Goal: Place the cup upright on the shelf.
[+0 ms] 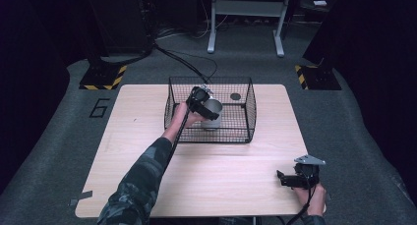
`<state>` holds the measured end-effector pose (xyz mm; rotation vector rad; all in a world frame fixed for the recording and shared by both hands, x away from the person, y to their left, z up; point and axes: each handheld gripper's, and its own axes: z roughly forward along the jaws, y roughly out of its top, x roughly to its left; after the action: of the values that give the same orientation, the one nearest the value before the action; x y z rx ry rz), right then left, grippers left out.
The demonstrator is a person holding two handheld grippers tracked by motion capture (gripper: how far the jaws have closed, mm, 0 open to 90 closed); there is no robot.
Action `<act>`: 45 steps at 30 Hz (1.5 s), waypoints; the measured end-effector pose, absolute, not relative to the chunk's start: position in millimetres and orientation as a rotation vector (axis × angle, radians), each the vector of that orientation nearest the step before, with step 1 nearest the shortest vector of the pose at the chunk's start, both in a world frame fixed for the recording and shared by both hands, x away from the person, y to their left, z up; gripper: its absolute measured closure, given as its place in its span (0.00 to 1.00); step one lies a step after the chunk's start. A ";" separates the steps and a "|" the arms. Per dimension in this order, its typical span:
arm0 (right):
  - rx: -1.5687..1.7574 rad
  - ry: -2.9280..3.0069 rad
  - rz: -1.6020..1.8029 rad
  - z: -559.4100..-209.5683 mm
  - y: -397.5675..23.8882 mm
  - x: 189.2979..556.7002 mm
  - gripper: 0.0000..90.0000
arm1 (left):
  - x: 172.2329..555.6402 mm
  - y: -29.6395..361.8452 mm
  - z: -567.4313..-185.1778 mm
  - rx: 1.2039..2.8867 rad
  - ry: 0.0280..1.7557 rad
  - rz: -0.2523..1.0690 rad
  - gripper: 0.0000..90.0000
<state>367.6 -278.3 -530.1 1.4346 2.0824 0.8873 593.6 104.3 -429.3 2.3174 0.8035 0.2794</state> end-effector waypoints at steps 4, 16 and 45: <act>1.439 2.081 0.888 -530.1 -278.0 367.4 0.00 | 592.1 106.8 -429.1 2.314 0.804 0.273 0.07; 1.443 2.079 0.888 -530.0 -277.8 367.2 0.00 | 585.0 115.6 -417.3 2.229 0.809 0.277 0.04; 1.435 2.083 0.886 -530.2 -278.4 367.6 0.00 | 495.3 160.9 -364.9 2.141 0.699 0.390 0.04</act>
<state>367.6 -278.4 -530.2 1.4353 2.0826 0.8863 495.3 160.9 -364.9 2.1406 0.6988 0.3896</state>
